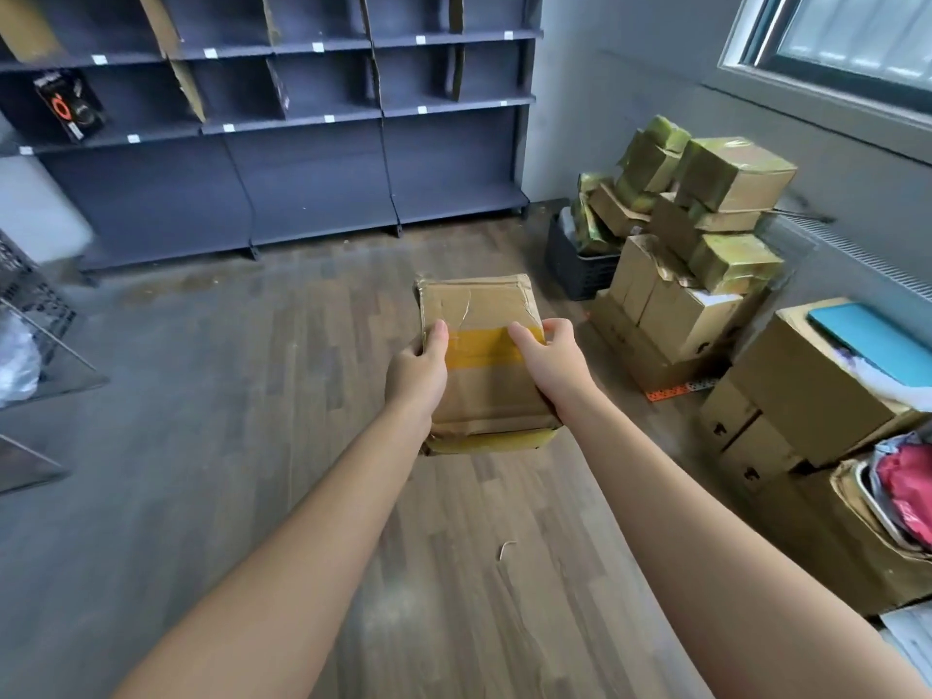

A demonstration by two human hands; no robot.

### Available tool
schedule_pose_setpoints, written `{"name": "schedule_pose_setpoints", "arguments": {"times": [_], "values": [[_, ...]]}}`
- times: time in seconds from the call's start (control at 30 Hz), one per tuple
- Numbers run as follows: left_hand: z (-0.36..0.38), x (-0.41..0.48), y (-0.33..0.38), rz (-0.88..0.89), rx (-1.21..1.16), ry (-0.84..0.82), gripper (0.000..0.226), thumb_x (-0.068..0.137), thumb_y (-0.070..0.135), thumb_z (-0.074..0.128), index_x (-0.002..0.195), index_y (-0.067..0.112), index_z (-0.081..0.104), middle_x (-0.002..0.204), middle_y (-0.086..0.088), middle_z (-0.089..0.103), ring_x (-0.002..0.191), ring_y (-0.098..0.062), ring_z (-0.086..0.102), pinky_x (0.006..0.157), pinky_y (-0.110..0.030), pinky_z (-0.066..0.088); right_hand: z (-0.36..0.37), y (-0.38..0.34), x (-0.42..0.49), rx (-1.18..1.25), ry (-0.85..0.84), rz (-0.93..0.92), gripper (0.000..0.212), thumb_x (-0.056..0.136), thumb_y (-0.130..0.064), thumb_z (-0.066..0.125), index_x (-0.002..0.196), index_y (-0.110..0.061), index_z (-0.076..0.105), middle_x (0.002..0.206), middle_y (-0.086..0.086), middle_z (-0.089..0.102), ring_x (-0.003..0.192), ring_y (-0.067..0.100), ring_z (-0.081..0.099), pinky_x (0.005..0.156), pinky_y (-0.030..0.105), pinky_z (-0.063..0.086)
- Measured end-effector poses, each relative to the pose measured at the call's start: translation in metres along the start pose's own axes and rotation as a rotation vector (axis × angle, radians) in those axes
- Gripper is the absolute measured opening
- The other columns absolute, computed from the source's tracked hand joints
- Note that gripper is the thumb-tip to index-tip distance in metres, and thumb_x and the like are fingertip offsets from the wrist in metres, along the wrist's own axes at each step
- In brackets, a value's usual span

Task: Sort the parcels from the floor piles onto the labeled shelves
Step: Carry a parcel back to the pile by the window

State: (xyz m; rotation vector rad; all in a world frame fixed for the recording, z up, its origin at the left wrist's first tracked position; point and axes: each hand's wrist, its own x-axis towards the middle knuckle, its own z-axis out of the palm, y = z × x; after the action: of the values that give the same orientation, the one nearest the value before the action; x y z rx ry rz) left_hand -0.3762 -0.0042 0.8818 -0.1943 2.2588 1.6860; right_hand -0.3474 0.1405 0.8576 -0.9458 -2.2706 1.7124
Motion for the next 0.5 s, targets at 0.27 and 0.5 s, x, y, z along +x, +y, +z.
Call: {"name": "schedule_pose_setpoints", "arguments": {"times": [0.27,0.5], "values": [[0.028,0.134,0.053,-0.027,-0.008,-0.002,0.056,0.101,0.054,0.036,0.146,0.022,0.043,0.148,-0.003,0.045,0.133,-0.028,0.042,0.104,-0.039,0.036,0.019,-0.044,0.132,-0.025,0.025,-0.014,0.055,0.093,-0.057,0.051,0.135,-0.023,0.038,0.124,-0.001,0.052,0.108,0.020,0.055,0.094,0.040,0.050],[0.048,0.287,0.117,-0.085,-0.052,-0.065,0.065,0.101,0.055,0.035,0.145,0.007,0.040,0.149,-0.009,0.043,0.135,-0.030,0.041,0.107,-0.041,0.035,0.039,-0.105,0.279,0.087,0.154,-0.031,0.049,0.097,-0.052,0.039,0.127,-0.017,0.055,0.116,-0.002,0.061,0.105,0.017,0.057,0.094,0.040,0.049]]}}
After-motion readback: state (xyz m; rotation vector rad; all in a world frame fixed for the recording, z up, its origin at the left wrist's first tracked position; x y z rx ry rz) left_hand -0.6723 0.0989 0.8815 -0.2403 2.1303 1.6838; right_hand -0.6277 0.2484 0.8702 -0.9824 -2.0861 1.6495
